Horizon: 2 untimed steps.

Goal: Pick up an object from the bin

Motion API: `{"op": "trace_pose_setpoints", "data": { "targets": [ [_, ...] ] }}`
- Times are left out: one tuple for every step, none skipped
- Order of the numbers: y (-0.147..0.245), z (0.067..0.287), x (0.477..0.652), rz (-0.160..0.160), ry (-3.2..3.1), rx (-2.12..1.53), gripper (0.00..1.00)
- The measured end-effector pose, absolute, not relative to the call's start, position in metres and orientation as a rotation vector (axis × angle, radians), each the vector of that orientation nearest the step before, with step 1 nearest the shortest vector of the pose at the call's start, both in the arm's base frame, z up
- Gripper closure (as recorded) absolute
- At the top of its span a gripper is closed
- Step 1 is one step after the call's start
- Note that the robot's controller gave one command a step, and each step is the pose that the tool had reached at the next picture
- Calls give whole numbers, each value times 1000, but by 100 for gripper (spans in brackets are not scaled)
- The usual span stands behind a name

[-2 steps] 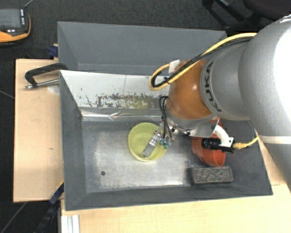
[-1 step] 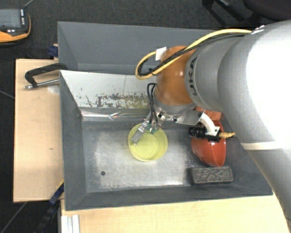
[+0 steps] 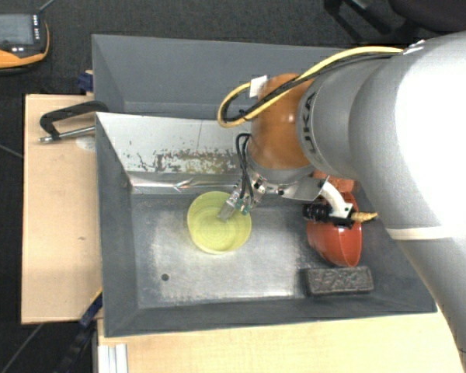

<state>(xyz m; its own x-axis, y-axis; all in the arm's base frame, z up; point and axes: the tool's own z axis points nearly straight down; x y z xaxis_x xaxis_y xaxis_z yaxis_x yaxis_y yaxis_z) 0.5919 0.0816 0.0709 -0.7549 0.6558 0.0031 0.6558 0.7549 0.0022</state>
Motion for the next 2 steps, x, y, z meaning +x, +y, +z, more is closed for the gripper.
{"op": "trace_pose_setpoints", "data": {
  "targets": [
    [68, 186, 583, -12, -3012, -926, 100],
    [166, 296, 564, -25, -3087, -687, 100]
  ]
}}
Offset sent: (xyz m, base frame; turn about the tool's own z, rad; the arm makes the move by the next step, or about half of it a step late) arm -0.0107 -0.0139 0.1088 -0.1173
